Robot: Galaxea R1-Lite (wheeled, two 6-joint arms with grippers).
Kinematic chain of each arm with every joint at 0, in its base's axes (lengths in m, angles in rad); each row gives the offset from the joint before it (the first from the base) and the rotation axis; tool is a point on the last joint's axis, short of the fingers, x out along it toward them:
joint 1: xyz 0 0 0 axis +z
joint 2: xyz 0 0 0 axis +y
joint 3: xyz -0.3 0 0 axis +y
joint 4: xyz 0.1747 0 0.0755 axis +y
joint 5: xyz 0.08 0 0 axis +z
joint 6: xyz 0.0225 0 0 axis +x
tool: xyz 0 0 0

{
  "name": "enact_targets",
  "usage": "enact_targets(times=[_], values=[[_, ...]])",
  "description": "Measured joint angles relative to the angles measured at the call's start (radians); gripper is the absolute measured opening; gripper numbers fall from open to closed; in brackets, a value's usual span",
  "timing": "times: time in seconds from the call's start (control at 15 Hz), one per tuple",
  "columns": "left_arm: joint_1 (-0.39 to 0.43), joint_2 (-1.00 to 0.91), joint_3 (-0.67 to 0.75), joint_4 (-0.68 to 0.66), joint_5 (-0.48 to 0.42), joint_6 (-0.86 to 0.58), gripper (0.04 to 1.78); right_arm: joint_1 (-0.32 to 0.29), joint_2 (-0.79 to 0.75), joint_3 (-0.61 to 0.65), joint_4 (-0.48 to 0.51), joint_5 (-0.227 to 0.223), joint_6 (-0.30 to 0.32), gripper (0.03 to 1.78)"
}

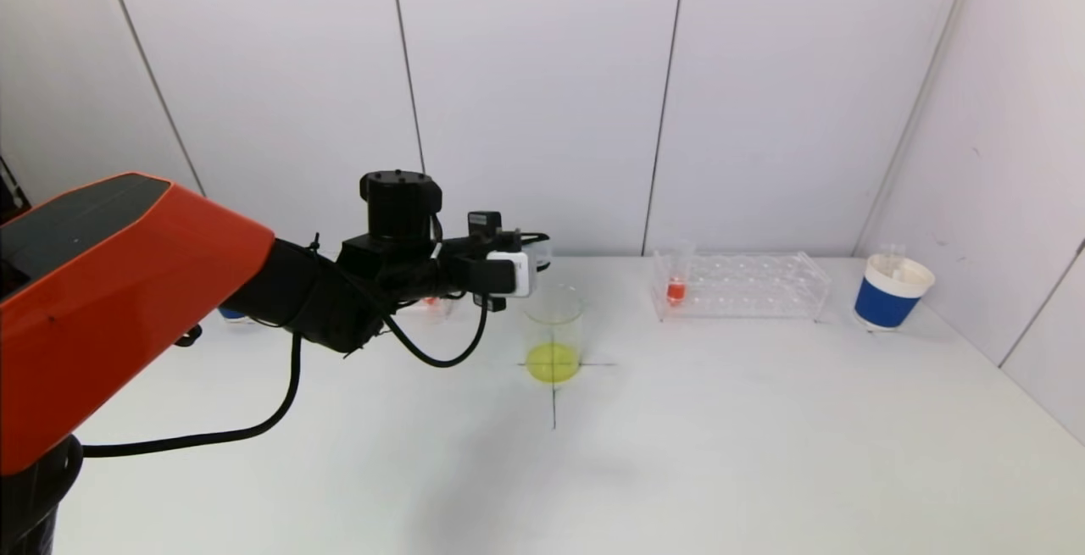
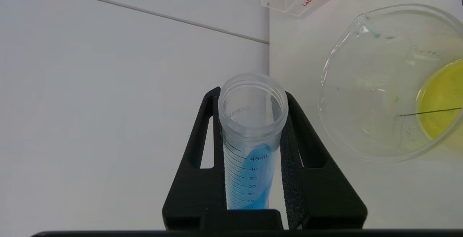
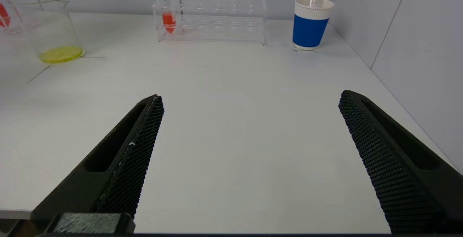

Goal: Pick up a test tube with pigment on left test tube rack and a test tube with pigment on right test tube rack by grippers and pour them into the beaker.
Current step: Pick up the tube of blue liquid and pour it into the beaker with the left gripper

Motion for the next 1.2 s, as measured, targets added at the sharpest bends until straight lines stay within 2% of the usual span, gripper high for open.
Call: enact_targets(times=[0.33, 1.2], values=[[0.001, -0.016, -0.006, 0.058, 0.001, 0.051, 0.44, 0.000, 0.000, 0.000, 0.000, 0.000, 0.000, 1.76], [0.013, -0.041, 0.000, 0.064, -0.010, 0.073, 0.44, 0.000, 0.000, 0.000, 0.000, 0.000, 0.000, 1.76]])
